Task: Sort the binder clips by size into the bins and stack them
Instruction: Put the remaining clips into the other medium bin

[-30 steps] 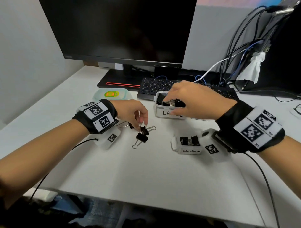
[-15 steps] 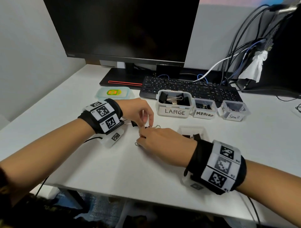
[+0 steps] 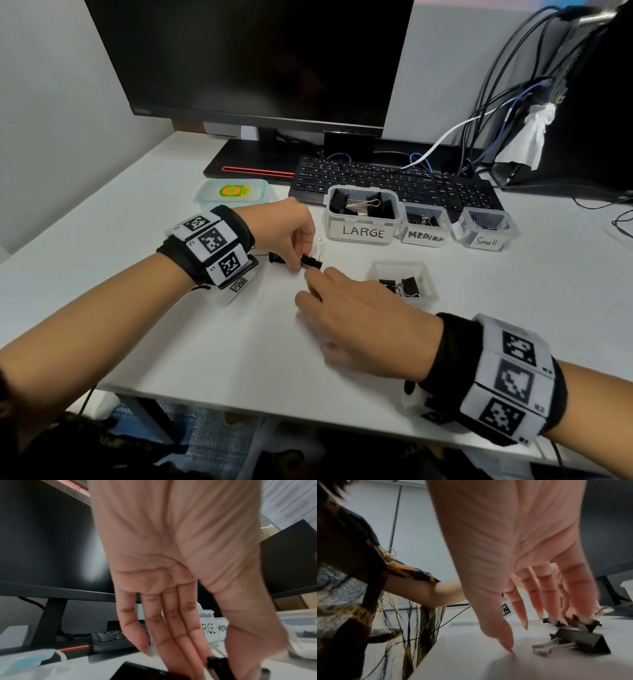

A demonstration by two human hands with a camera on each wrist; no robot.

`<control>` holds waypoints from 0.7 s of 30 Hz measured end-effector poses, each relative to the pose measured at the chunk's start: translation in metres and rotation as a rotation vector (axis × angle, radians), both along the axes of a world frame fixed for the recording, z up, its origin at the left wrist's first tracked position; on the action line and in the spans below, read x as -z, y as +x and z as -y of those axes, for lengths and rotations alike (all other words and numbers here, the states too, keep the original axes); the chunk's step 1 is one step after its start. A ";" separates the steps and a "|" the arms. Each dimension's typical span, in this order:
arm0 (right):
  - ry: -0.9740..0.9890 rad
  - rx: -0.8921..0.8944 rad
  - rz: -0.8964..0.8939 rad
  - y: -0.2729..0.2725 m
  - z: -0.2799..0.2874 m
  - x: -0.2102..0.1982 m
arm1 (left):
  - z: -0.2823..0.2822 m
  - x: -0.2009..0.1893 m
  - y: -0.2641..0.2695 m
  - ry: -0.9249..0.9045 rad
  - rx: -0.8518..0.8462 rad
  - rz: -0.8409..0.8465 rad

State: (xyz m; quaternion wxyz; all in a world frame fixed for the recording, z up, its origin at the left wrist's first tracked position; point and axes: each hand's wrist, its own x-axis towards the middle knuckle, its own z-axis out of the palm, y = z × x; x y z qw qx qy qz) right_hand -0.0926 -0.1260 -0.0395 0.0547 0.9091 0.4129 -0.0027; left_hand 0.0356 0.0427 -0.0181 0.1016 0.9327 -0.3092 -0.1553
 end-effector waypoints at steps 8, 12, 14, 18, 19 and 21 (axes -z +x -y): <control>-0.178 0.077 0.021 -0.011 0.015 -0.001 | 0.001 -0.016 -0.008 -0.121 0.029 0.046; -0.222 0.144 -0.046 -0.017 0.030 -0.003 | 0.015 -0.028 -0.020 -0.235 0.111 0.025; -0.208 0.151 -0.053 -0.019 0.038 -0.005 | 0.025 -0.031 -0.025 -0.262 0.147 0.014; -0.097 0.181 -0.056 -0.019 0.063 0.002 | 0.045 -0.031 -0.031 -0.319 0.182 0.005; -0.070 0.208 -0.072 -0.019 0.069 0.001 | 0.049 -0.030 -0.032 -0.329 0.186 -0.001; -0.053 0.251 -0.098 -0.019 0.082 0.000 | 0.059 -0.026 -0.034 -0.320 0.195 0.004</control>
